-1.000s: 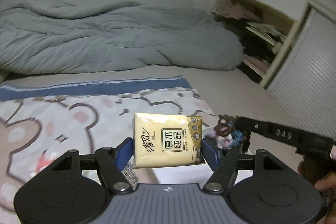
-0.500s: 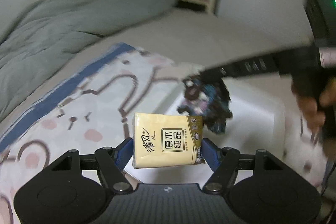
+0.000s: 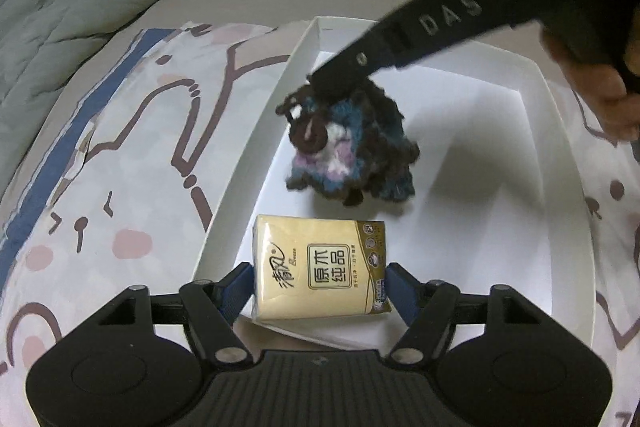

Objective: Organize objects
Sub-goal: 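Carry both items to the white box and release them inside, then withdraw both tools from the box back toward the remaining objects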

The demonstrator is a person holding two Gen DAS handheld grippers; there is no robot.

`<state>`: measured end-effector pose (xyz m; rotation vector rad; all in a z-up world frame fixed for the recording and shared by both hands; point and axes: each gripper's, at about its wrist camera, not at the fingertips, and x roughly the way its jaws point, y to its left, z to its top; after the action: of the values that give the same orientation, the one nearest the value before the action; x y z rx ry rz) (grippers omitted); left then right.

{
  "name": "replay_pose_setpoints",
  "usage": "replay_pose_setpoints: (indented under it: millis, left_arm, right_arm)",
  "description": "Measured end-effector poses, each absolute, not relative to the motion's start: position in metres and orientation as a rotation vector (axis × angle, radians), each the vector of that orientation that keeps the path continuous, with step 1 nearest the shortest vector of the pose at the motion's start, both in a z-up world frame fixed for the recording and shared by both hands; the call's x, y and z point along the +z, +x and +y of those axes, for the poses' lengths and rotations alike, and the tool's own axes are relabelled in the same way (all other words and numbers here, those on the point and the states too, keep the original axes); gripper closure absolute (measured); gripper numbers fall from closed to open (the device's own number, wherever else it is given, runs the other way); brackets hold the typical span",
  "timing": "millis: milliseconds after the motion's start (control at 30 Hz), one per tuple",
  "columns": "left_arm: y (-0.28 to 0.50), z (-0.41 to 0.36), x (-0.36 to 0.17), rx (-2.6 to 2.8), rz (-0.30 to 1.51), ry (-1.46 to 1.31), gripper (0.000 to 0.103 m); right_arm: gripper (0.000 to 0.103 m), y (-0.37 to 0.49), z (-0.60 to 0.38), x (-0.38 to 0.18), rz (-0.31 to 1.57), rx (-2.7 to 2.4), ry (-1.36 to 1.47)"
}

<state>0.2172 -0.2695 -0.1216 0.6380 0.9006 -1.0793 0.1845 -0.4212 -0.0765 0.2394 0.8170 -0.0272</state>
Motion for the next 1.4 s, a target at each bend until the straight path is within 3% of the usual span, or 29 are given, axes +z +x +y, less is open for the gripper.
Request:
replay_pose_setpoints:
  millis: [100, 167, 200, 1000, 1200, 1400]
  left_arm:
    - [0.218, -0.266, -0.126, -1.032, 0.897, 0.619, 0.012]
    - [0.217, -0.263, -0.126, -1.035, 0.897, 0.611, 0.012]
    - [0.215, -0.262, -0.125, -1.032, 0.896, 0.608, 0.012]
    - [0.156, -0.218, -0.034, -0.854, 0.839, 0.349, 0.01]
    - [0.139, -0.2, -0.013, -0.795, 0.804, 0.252, 0.003]
    - [0.12, -0.19, -0.004, -0.753, 0.772, 0.216, 0.0]
  right_arm:
    - [0.086, 0.188, -0.419, -0.082, 0.835, -0.029, 0.249]
    - [0.067, 0.187, -0.42, -0.083, 0.842, -0.055, 0.253]
    - [0.065, 0.186, -0.421, -0.083, 0.843, -0.063, 0.249]
    - [0.057, 0.122, -0.418, -0.022, 0.791, -0.05, 0.264]
    - [0.052, 0.099, -0.416, -0.009, 0.761, -0.052, 0.246]
    - [0.039, 0.075, -0.412, 0.001, 0.729, -0.044, 0.238]
